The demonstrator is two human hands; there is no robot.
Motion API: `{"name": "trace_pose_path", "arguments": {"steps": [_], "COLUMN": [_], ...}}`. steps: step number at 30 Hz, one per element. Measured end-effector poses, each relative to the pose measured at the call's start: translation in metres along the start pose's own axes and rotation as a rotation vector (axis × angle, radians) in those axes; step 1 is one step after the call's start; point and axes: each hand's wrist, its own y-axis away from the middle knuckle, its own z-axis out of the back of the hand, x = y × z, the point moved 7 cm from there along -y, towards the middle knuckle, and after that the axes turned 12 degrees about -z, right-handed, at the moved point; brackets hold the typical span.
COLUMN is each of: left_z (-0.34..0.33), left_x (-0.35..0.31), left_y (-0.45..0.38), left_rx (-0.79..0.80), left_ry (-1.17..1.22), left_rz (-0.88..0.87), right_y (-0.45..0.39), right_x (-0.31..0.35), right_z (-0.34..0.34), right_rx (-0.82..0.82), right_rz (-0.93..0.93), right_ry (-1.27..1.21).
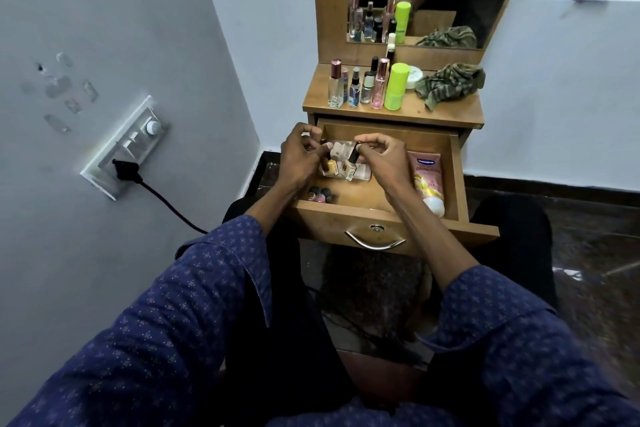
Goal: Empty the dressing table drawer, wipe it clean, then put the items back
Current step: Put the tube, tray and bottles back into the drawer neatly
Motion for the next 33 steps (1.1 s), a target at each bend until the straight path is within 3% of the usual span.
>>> {"name": "trace_pose_path", "arguments": {"steps": [3,10,22,28,33], "left_z": [0.0,0.004,0.007,0.011,0.005], "left_x": [0.0,0.011,-0.002,0.004,-0.005], "left_y": [-0.002,0.0,0.001,-0.007,-0.013], "left_rx": [0.032,0.002,0.03,0.157,0.352], "left_ry": [-0.082,-0.185,-0.443,-0.586,-0.666], "left_rz": [-0.058,0.033,-0.057,-0.072,-0.219], "right_y": [0.008,0.013,-0.013,-0.01,-0.007], "right_x": [0.007,0.003,-0.024,-0.027,-0.029], "right_z": [-0.001,0.004,-0.042,-0.051,-0.055], "right_rx": [-0.005,-0.107,-0.044,0.035,0.109], "right_rz": [0.04,0.056,-0.038,-0.096,-0.14], "right_ry": [0.093,0.318,0.362,0.269,0.22]}}
